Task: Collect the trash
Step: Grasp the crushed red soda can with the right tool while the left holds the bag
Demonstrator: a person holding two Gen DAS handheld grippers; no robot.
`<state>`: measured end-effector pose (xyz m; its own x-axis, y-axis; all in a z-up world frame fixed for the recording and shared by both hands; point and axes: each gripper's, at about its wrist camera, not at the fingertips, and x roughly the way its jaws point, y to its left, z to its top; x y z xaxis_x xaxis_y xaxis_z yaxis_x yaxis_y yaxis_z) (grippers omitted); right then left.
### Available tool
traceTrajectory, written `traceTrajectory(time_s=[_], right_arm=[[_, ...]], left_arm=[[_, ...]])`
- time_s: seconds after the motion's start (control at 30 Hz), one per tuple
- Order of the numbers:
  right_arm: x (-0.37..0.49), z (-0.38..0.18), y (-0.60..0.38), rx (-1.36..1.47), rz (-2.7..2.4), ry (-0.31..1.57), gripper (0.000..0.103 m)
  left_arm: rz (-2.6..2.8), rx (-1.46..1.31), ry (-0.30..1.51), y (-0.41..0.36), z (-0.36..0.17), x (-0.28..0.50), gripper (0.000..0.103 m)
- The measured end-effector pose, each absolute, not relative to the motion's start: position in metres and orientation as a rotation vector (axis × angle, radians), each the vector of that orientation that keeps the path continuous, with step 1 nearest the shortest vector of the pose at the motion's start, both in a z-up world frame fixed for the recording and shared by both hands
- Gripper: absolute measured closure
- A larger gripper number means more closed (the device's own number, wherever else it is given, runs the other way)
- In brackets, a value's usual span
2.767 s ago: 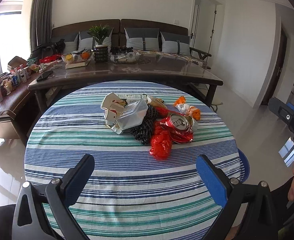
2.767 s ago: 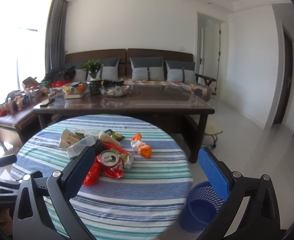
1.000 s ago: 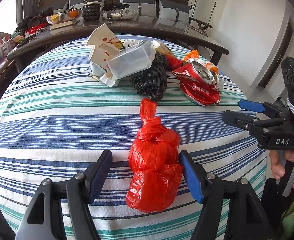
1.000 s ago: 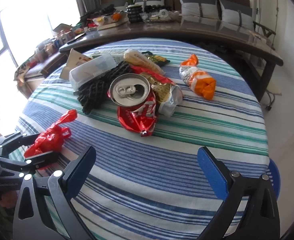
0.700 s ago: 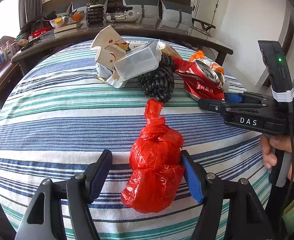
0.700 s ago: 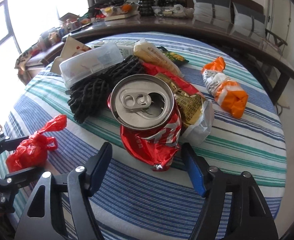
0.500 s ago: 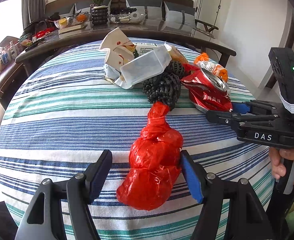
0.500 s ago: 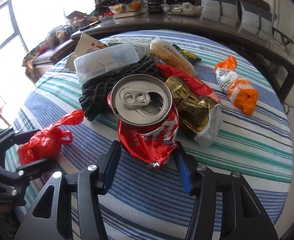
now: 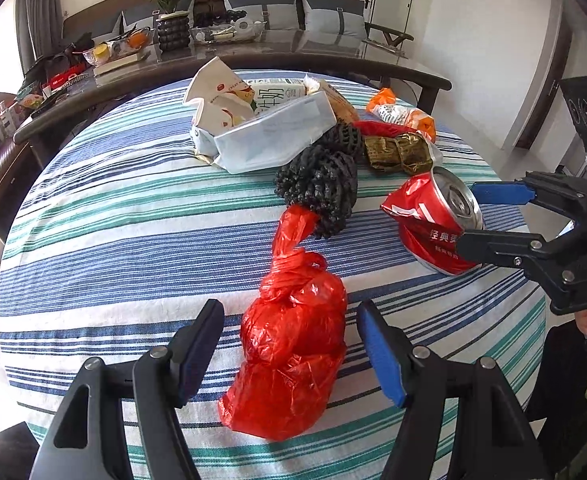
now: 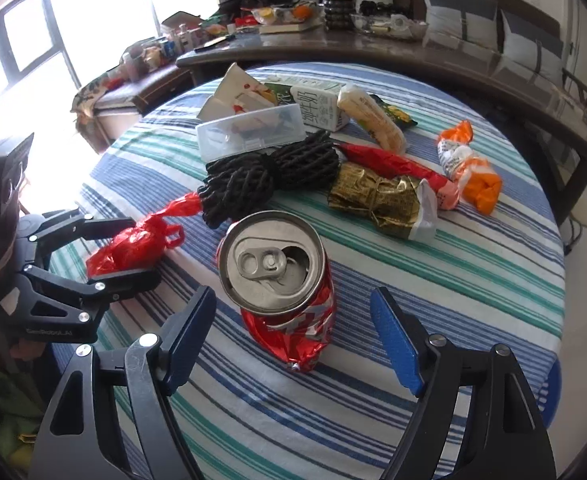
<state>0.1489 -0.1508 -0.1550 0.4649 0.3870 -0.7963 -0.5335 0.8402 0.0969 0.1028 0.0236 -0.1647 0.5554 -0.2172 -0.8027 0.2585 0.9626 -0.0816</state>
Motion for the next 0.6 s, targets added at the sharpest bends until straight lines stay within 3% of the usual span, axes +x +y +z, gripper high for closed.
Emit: traceTrajectory(time_s=[0.17, 0.2, 0.23, 0.27, 0.3, 0.6], right_arm=[[0.16, -0.156, -0.128, -0.282, 0.648, 0.95, 0.021], [0.161, -0.158, -0.125, -0.3, 0.65, 0.951, 0.021], [0.163, -0.158, -0.124, -0.306, 0.652, 0.95, 0.022], [0.165, -0.159, -0.124, -0.302, 0.658, 0.956, 0.027], [0.167, -0.159, -0.124, -0.299, 0.662, 0.963, 0.043], [0.154, -0.134, -0.147, -0.241, 0.622, 0.927, 0.042]], left_arm=[[-0.302, 0.047, 0.941, 0.031, -0.163, 0.099, 0.035], [-0.305, 0.053, 0.94, 0.031, -0.163, 0.098, 0.04], [-0.312, 0.057, 0.945, 0.03, -0.164, 0.098, 0.056], [-0.316, 0.058, 0.952, 0.03, -0.164, 0.098, 0.058], [-0.316, 0.055, 0.946, 0.031, -0.164, 0.097, 0.058], [-0.288, -0.06, 0.913, 0.059, -0.134, 0.077, 0.059]])
